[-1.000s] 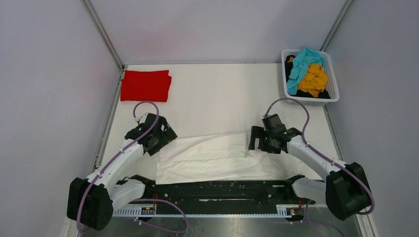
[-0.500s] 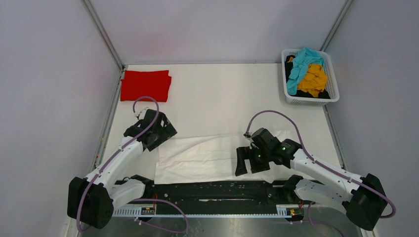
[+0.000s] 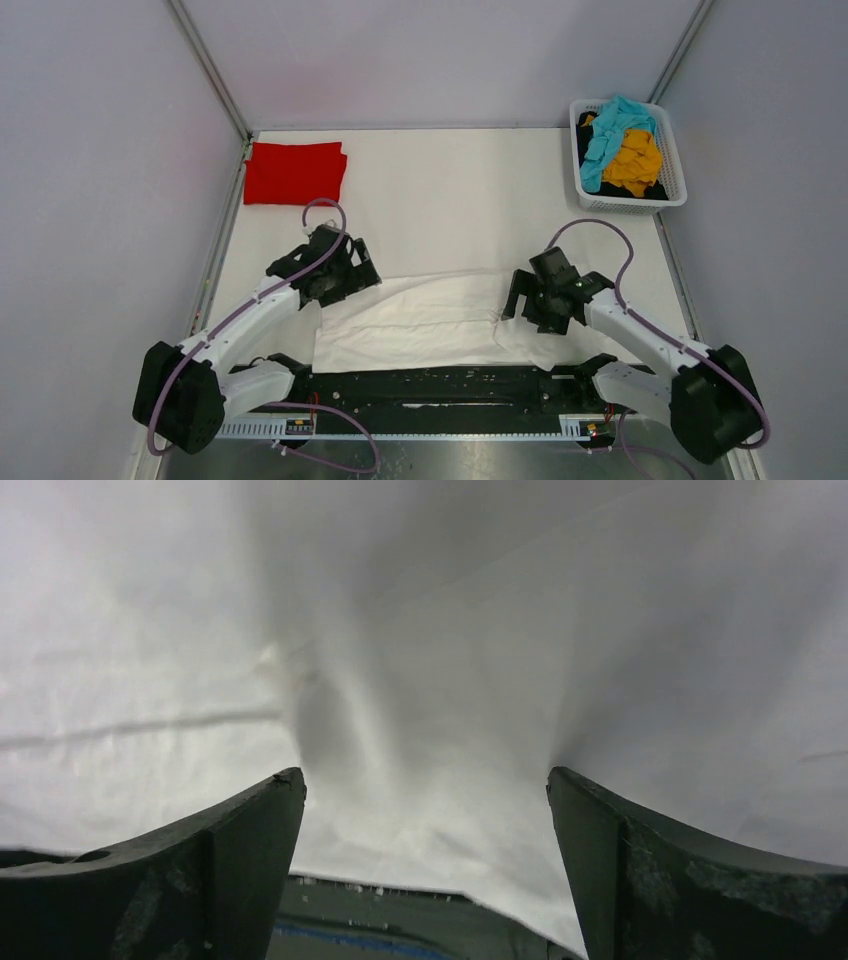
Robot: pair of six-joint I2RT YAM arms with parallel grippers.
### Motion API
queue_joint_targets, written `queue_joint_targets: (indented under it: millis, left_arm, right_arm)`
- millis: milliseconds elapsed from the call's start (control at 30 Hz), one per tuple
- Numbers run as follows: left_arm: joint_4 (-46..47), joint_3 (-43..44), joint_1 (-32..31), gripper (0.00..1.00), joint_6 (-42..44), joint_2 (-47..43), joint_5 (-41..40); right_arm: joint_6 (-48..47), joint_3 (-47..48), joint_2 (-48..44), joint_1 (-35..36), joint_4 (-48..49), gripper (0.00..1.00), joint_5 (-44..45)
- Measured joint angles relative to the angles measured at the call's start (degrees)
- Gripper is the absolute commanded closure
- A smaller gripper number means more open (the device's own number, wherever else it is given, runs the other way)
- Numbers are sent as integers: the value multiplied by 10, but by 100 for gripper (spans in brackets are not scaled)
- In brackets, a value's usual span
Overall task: Fold and stack the t-shirts
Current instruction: Rotate the tshirt 90 degrees
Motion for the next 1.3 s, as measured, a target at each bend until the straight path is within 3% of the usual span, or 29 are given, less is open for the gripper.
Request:
queue_joint_targets:
  millis: [167, 400, 667, 800, 933, 1100, 1300]
  left_arm:
    - [21, -24, -19, 1, 5, 35, 14]
    - [38, -35, -19, 1, 5, 103, 14]
    - [43, -32, -19, 1, 3, 117, 14]
    - [43, -38, -27, 1, -10, 108, 14]
    - [35, -66, -38, 1, -35, 61, 17]
    - [-29, -83, -42, 1, -75, 14, -7]
    - [-130, -41, -42, 1, -93, 39, -98]
  right_arm:
    - [-8, 20, 110, -98, 56, 0, -13]
    - [-33, 181, 320, -220, 116, 1, -86]
    - [-42, 436, 543, -243, 119, 1, -176]
    - [-68, 608, 655, -242, 78, 0, -187]
    - [-91, 721, 721, -241, 31, 1, -191]
    - [-124, 876, 805, -241, -44, 1, -196]
    - [-150, 1010, 877, -240, -114, 1, -204]
